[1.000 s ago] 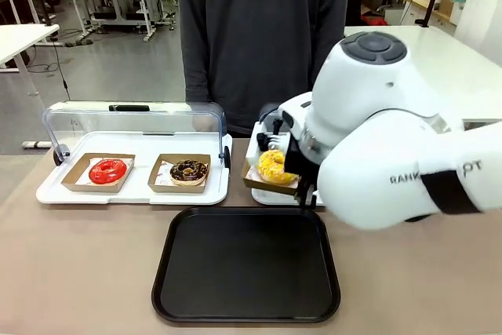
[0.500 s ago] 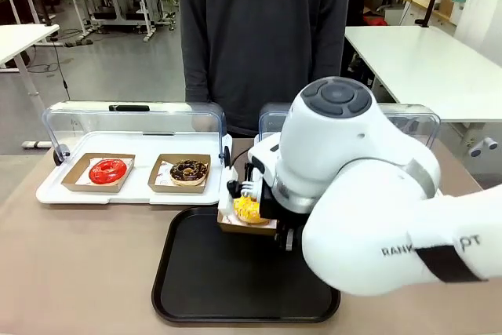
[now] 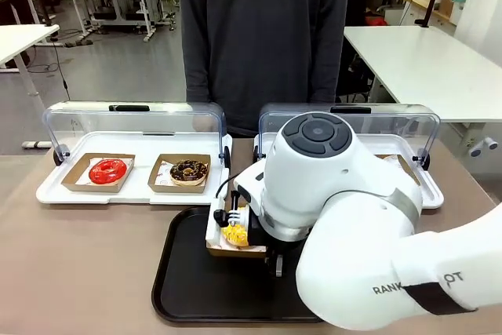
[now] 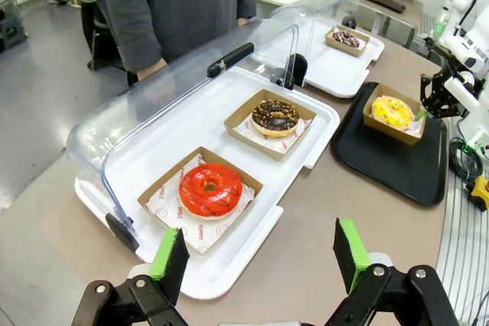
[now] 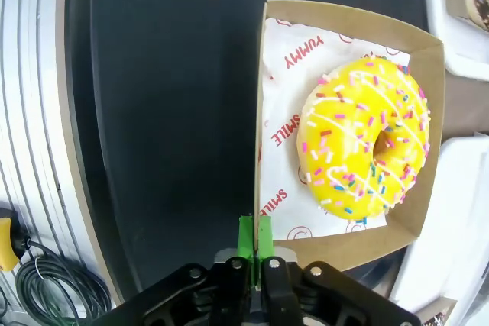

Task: Move the third donut from the left to the tray.
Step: Pick up the Paper togo box containing the Donut indicated by the person and place it on the Handle tray.

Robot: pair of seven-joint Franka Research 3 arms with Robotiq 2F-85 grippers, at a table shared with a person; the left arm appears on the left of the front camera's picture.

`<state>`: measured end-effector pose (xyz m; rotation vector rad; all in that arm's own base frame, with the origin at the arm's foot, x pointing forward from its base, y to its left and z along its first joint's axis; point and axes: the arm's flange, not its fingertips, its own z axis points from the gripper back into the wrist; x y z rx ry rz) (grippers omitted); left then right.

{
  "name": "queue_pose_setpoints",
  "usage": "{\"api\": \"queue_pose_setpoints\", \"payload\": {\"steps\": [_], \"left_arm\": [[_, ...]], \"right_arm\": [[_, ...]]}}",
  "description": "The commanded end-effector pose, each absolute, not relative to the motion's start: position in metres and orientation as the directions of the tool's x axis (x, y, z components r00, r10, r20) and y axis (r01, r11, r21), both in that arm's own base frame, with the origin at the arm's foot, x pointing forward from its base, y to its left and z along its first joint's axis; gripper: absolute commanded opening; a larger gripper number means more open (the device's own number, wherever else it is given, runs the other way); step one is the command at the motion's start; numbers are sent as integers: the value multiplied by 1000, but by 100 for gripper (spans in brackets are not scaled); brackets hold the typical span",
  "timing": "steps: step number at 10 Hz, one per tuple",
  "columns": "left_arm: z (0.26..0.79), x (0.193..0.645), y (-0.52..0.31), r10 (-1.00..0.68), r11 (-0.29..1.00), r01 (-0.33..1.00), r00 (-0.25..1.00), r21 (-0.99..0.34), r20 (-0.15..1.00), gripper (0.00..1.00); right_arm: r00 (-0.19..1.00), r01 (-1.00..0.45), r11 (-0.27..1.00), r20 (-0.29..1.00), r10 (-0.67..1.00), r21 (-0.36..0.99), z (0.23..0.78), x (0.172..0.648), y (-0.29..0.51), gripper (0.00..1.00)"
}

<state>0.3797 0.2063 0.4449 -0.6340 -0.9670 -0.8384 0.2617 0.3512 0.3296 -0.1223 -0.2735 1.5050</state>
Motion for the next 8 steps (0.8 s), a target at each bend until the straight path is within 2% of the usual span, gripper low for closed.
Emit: {"api": "queue_pose_setpoints", "payload": {"steps": [1,7,8], "left_arm": [[447,379,207,-322,529,843,303,-95,897,100],[447,379,207,-322,529,843,303,-95,897,100],[447,379,207,-322,529,843,303,-95,897,100]], "right_arm": [[47,-960,73,99,994,-270,316,261,364,2],[24,-971,44,89,996,-235,301,260,364,2],[27,-970,49,94,995,-236,302,261,364,26]]}}
